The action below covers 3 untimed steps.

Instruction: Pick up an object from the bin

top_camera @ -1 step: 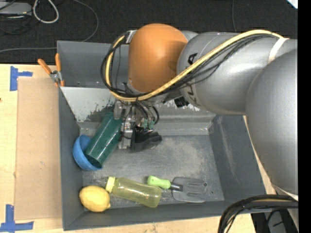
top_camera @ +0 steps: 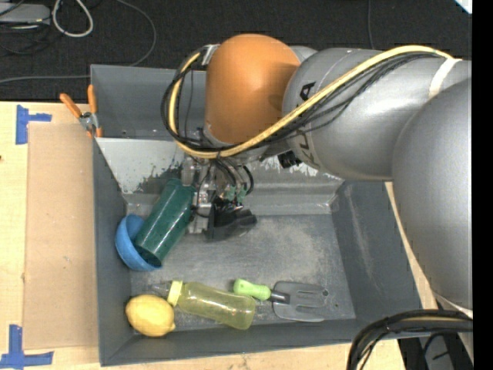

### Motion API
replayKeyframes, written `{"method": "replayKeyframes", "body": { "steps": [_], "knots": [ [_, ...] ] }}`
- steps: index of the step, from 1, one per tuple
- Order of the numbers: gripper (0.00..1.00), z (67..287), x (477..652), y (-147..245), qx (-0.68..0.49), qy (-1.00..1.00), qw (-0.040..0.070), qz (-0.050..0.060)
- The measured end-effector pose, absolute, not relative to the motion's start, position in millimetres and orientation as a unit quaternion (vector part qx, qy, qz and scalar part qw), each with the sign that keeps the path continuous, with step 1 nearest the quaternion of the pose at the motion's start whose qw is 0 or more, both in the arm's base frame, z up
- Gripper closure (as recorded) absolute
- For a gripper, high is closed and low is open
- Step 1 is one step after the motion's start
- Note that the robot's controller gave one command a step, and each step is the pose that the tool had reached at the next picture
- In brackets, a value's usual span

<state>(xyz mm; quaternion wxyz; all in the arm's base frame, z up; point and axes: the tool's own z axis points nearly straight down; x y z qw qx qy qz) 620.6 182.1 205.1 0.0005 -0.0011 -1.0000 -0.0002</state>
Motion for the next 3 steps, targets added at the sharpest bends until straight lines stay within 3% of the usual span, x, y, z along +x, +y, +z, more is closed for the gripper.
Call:
{"method": "replayKeyframes", "body": {
  "steps": [1, 2, 3],
  "knots": [
    [0.00, 114, 624.0, 192, 0.122, -0.992, -0.004, -0.002],
    [0.00, 142, 616.6, 198, 0.291, -0.957, -0.004, 0.000],
    [0.00, 103, 614.6, 227, 0.335, -0.942, -0.007, -0.002]
  ]
}}
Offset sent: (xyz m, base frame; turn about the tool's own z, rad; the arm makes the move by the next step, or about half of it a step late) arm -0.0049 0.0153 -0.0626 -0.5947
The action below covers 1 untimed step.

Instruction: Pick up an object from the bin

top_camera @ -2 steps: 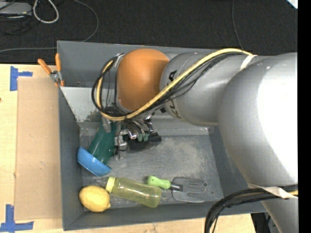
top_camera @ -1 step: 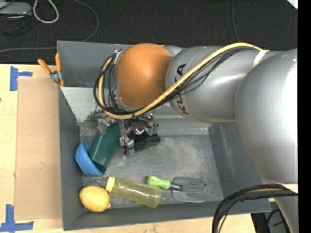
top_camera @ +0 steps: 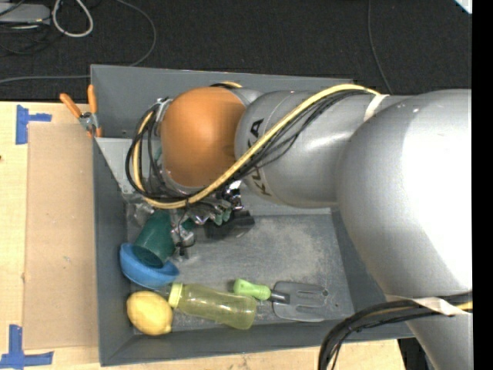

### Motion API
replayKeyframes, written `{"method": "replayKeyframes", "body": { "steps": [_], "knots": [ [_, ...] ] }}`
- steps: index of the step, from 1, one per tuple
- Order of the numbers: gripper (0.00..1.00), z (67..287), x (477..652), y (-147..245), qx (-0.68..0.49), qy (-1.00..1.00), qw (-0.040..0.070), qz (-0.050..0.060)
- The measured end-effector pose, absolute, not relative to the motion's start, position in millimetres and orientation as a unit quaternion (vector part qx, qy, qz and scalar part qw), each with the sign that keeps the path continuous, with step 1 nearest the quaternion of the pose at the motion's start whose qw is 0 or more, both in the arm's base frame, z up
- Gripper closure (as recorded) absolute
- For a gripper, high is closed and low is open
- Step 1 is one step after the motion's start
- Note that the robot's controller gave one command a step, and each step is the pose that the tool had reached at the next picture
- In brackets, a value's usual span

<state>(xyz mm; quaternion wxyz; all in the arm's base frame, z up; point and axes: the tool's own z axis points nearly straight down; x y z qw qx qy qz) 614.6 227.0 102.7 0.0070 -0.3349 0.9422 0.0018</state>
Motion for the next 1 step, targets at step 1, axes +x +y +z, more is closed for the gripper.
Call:
{"method": "replayKeyframes", "body": {
  "steps": [1],
  "knots": [
    [0.00, 70.1, 621.8, 187.7, -0.488, 0.873, 0.007, -0.001]
  ]
}}
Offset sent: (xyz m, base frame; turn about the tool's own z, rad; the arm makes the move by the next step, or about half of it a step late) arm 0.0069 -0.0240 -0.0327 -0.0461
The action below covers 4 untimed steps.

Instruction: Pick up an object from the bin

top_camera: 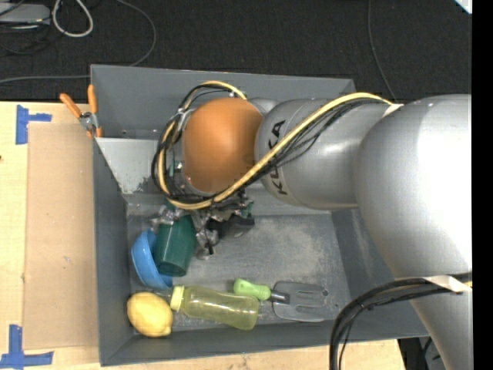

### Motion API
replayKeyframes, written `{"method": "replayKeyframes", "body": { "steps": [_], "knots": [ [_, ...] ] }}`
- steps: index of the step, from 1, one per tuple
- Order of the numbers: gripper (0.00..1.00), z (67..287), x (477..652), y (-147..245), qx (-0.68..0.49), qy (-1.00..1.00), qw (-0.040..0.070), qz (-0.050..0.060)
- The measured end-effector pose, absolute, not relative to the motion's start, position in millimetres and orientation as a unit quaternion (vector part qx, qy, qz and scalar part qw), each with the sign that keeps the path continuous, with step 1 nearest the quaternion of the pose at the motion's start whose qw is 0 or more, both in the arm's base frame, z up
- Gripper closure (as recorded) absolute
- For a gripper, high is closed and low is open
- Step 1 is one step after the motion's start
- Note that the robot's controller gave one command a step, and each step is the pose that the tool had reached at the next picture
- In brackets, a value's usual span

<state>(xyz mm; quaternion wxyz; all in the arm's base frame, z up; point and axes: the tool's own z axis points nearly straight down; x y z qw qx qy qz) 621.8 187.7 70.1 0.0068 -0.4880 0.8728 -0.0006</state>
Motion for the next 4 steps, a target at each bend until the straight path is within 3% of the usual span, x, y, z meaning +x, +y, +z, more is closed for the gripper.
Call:
{"method": "replayKeyframes", "body": {
  "steps": [1, 3, 4],
  "knots": [
    [1.00, 71, 622.6, 204, -0.355, 0.935, 0.009, 0.003],
    [1.00, 84, 619.6, 203, -0.355, 0.935, 0.004, 0.003],
    [1.00, 118, 622.0, 204, -0.355, 0.935, 0.009, 0.003]
  ]
}}
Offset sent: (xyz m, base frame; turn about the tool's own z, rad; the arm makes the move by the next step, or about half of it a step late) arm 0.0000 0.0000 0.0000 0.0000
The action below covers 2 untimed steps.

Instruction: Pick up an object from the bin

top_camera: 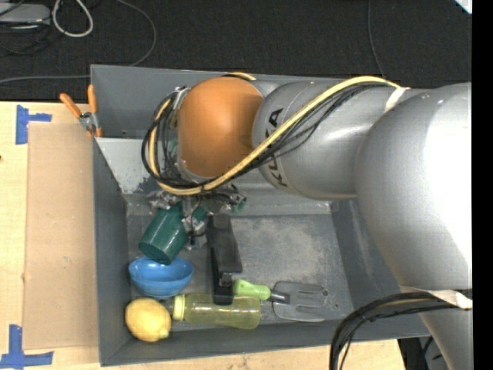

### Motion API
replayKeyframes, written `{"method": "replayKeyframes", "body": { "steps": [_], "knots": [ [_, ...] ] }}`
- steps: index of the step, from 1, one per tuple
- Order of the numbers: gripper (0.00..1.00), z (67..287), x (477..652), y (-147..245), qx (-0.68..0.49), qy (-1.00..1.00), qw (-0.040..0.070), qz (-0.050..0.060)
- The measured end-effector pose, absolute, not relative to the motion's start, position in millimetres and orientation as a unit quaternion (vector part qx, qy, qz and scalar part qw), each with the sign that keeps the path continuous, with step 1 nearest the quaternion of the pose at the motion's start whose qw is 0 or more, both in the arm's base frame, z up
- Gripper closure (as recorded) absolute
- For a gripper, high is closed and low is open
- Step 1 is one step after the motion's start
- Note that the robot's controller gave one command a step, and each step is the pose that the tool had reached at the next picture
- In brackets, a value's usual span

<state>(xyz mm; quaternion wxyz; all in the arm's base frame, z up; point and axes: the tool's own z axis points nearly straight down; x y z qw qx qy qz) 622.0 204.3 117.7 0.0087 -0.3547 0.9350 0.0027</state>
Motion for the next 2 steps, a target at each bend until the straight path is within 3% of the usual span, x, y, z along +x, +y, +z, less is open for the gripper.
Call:
{"method": "replayKeyframes", "body": {
  "steps": [1, 2],
  "knots": [
    [1.00, 136, 621.8, 204, -0.355, 0.935, 0.008, 0.003],
    [1.00, 168, 621.2, 205, -0.354, 0.935, 0.008, 0.003]
  ]
}}
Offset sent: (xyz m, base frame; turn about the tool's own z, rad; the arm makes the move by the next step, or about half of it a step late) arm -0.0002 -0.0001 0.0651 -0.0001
